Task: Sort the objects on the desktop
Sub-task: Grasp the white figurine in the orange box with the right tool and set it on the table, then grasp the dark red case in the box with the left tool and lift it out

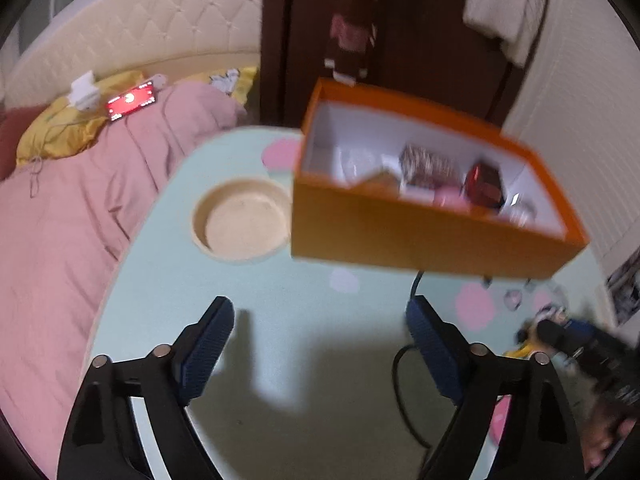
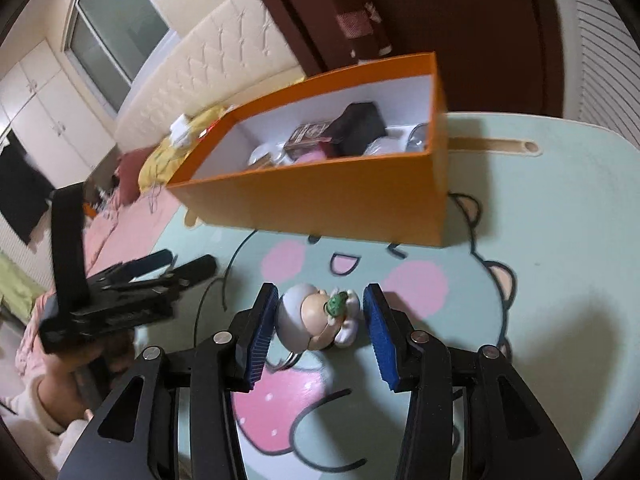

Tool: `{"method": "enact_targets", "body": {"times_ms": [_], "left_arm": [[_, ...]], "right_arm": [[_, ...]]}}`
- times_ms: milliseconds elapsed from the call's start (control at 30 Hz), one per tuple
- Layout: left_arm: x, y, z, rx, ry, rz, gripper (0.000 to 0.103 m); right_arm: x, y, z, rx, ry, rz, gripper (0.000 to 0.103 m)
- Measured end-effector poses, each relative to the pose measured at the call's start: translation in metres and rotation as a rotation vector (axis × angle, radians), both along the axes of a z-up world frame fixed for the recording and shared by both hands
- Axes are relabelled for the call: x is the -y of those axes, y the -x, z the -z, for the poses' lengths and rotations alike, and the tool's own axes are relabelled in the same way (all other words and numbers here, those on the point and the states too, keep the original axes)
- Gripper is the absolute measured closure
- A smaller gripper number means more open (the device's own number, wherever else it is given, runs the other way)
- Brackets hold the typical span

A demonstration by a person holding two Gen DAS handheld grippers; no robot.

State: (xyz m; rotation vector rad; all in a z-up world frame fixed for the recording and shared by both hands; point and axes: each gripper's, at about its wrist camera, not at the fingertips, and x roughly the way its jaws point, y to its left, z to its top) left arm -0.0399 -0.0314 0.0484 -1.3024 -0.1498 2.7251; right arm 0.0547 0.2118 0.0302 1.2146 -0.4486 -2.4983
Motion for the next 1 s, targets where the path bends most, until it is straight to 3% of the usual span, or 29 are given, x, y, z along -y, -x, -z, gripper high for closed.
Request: {"method": "enact_targets", "body": {"times_ms": [133,200,233,333,400,533,567,700,833,900,1000], "left_arm": [[-0.011,0.022,-0.037,-0.051,-0.008,0.073,0.016],[-0.034,0.039,-0.056,-0.074,0.047,0.149,0.016],[-0.046,0.047,-0.065,-0.084,0.072,0.188,0.016],[-0.094,0.080,-0.071,-0.043,0.096,0.330,0.016],[-0.118,0.111,-0.060,0.045,0.092,0.378,0.018],[-0.159,0.162,-0.028,0.186,0.177,0.451,0.050],[-0.167,0.171,-0.022,0.202,0.202,0.465,0.051],[-0.181,0.190,-0.016,0.212,0.191,0.503,0.057],[-0.193,0.194,0.002,0.244,0.218,0.548,0.076],[-0.194,0.197,0.013,0.259,0.220,0.553,0.077],[-0.179,0.208,0.007,0.250,0.162,0.517,0.077]], "right_arm": [[-0.013,-0.010,-0.005,-0.060,0.035,0.050,0.055],[-0.019,-0.017,-0.009,-0.102,0.043,0.099,0.042],[-0.025,-0.021,-0.011,-0.124,0.053,0.128,0.027],[-0.039,-0.030,-0.017,-0.164,0.112,0.171,0.024],[-0.043,-0.030,-0.019,-0.160,0.124,0.170,0.024],[-0.045,-0.030,-0.021,-0.161,0.123,0.146,0.024],[-0.045,-0.030,-0.021,-0.160,0.126,0.140,0.024],[-0.045,-0.027,-0.013,-0.138,0.160,0.131,0.024],[-0.046,-0.023,-0.006,-0.119,0.173,0.129,0.024],[-0.048,-0.022,-0.003,-0.114,0.175,0.129,0.024],[-0.048,-0.021,-0.003,-0.113,0.174,0.135,0.024]]}}
